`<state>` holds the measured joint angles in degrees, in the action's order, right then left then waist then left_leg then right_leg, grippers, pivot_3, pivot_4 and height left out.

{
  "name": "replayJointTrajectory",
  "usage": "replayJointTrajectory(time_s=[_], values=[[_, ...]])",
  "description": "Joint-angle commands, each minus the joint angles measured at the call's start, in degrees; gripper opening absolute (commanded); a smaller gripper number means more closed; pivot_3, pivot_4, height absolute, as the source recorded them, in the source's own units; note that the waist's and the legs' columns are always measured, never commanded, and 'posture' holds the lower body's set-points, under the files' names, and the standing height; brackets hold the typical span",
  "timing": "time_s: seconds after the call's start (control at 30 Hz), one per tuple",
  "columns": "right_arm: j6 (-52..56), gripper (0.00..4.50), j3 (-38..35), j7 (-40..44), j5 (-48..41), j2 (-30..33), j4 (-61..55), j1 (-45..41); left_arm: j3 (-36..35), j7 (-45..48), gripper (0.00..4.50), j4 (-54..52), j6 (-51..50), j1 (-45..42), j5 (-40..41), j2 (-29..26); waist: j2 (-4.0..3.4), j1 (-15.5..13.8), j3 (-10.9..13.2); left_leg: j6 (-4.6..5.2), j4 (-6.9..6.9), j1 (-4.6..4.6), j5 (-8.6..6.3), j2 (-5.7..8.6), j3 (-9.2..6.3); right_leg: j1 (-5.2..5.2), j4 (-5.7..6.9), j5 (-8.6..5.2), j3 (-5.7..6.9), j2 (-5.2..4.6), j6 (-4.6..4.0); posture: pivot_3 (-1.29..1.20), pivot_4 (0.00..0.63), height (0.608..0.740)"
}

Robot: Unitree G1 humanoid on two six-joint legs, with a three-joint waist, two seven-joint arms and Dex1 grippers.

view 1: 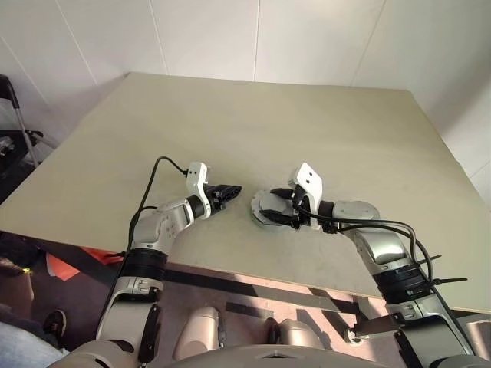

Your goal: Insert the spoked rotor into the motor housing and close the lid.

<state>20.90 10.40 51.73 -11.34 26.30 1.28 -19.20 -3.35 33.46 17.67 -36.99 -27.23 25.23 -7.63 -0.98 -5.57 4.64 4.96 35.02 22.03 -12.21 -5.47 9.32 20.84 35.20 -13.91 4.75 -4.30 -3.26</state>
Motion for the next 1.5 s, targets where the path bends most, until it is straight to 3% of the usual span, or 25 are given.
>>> replayJointTrajectory(time_s=[0.03,0.87,1.5], values=[[-1.45,2.98,-0.74,0.44,-0.38,0.47,-0.49,-0.34,-0.53,0.04,2.37,-1.60,0.00,-0.36,0.55,-0.26,0.00,0.00,0.00,0.00,0.00,0.00,0.00,0.00,0.00,0.00,0.00,0.00,0.00,0.00,0.00,0.00,0.000,0.740],[0.51,2.98,-2.04,3.44,-3.67,0.57,-2.20,-0.30,-0.46,0.04,2.37,-1.56,-0.13,-0.15,0.51,-0.17,0.00,-0.01,0.00,0.04,0.04,0.00,-0.02,0.00,0.00,-0.02,0.01,0.00,0.00,0.00,0.00,0.00,0.000,0.740],[-2.65,2.98,0.61,4.80,-0.45,2.04,-1.19,0.58,-0.43,-0.19,2.37,-1.59,-0.15,-0.07,0.49,-0.08,0.01,-0.01,-0.01,0.03,0.04,-0.02,-0.03,-0.01,0.00,-0.03,0.01,0.00,0.00,0.00,0.00,0.00,0.000,0.740]])
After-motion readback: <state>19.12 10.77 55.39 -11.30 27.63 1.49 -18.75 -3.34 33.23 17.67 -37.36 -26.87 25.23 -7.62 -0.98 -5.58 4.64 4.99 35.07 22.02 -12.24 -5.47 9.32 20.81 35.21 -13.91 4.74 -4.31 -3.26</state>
